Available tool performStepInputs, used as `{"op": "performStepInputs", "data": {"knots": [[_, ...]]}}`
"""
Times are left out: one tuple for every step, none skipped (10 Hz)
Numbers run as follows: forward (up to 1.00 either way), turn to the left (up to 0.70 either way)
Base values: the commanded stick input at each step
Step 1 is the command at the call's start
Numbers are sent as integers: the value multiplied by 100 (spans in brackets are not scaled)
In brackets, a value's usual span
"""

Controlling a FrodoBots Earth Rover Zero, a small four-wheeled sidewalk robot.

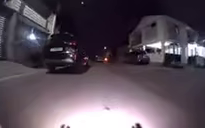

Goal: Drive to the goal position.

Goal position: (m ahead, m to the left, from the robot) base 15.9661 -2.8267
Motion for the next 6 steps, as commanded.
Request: {"op": "performStepInputs", "data": {"knots": [[85, 0], [85, 0], [85, 0], [85, 0], [85, 0], [85, 0]]}}
